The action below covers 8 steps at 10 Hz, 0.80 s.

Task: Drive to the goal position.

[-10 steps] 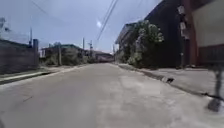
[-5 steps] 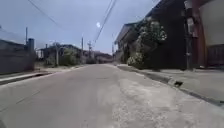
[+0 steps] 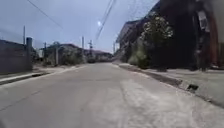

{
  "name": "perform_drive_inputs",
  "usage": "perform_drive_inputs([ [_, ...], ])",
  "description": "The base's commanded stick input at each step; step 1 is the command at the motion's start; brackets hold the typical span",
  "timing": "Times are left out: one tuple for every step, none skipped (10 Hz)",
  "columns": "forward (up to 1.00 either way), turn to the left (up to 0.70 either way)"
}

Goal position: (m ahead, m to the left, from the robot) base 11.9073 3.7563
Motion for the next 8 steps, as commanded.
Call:
perform_drive_inputs([
  [1.0, 0.01],
  [1.0, 0.01],
  [1.0, 0.01],
  [1.0, 0.01],
  [1.0, 0.01],
  [1.0, 0.01],
  [1.0, 0.01],
  [1.0, 0.01],
])
